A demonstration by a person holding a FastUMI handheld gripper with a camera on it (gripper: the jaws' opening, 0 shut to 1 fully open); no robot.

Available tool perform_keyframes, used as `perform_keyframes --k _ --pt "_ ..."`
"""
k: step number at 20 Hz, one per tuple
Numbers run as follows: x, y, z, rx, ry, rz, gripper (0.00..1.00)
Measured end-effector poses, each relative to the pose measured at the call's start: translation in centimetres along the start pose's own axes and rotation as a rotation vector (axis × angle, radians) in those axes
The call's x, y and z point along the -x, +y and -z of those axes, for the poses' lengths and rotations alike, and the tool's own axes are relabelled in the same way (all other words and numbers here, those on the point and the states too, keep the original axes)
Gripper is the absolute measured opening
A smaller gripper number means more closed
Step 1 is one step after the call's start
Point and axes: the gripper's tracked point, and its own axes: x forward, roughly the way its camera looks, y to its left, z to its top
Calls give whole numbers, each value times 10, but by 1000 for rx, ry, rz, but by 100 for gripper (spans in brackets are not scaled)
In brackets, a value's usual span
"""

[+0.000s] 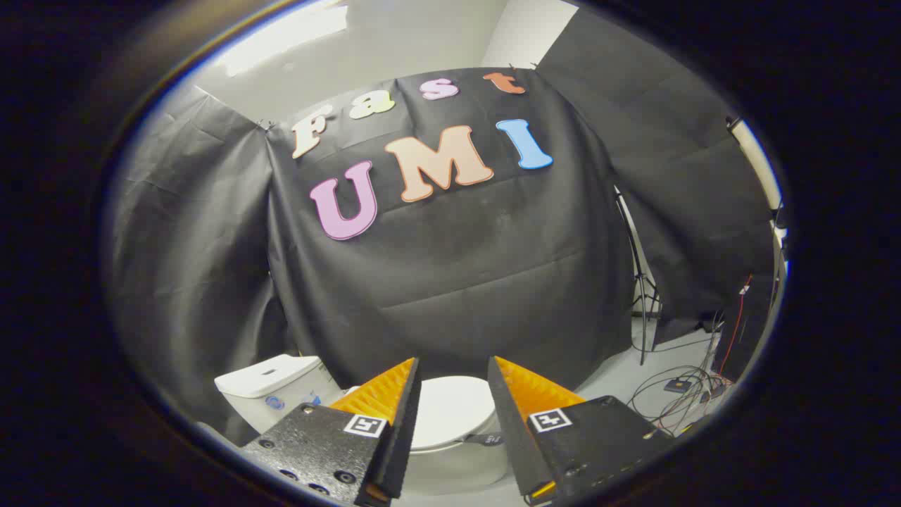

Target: Open the toilet lid.

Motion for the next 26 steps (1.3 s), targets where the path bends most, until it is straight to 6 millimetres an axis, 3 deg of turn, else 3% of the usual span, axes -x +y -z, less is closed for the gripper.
perform_keyframes --k 10,26 --pt "-5 0 5 -40 14 -14 59" --pt "2 -21 2 -150 -42 47 63"
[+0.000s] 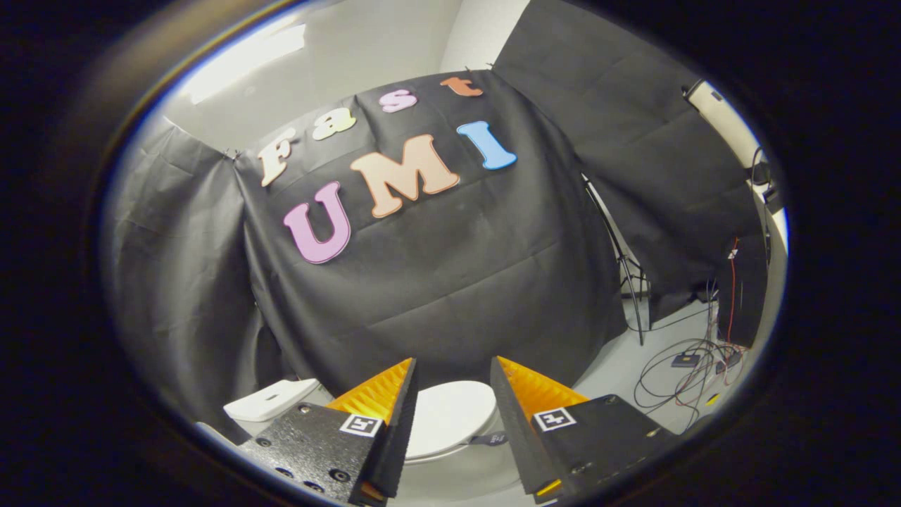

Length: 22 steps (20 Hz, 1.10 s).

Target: Open the toilet lid.

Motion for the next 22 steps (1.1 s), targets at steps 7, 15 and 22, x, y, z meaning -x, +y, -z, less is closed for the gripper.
perform_keyframes --k 7,15,22 --pt "-5 -8 6 -111 -1 -4 63" --pt "-33 -17 38 -363 -31 15 63" --pt "-53 -10 99 -544 3 88 63"
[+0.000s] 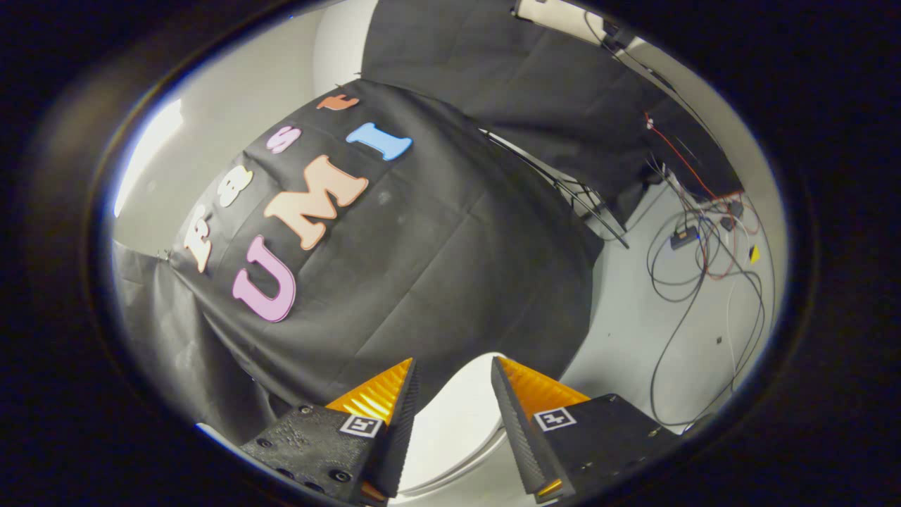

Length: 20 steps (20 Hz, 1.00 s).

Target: Open the toilet lid.

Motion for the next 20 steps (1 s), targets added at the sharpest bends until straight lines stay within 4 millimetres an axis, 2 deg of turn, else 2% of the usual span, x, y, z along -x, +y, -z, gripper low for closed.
perform_keyframes --k 5,8,11,14,20 --pt "-4 -29 50 -99 83 49 64" --pt "-20 -36 68 -182 102 74 64" --pt "-36 -58 81 -269 112 120 64" --pt "-53 -77 84 -355 112 139 64" --pt "-89 -83 59 -502 31 83 63"
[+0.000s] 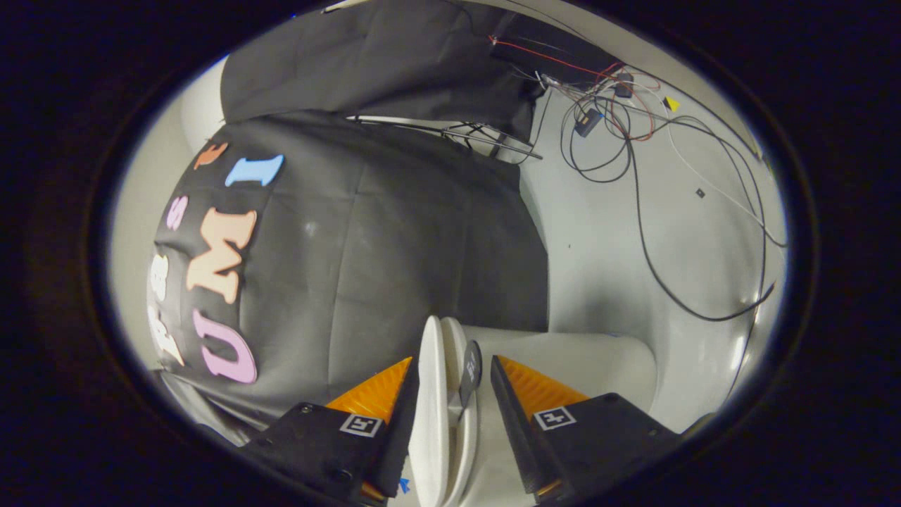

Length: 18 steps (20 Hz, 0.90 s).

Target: Open the toilet lid.

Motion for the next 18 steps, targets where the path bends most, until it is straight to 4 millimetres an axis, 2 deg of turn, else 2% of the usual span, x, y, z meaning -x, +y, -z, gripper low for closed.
perform_keyframes --k 3,5,8,11,12,14,18 --pt "-17 2 -3 -23 5 -7 64" --pt "-27 -4 -5 -35 9 22 63" --pt "-35 -6 -6 -52 23 51 47" --pt "-40 -18 -5 -89 42 115 29" --pt "-39 -14 -7 -108 41 89 16" --pt "-37 -9 -8 -132 49 70 10" --pt "-36 -2 -6 -146 70 30 7"
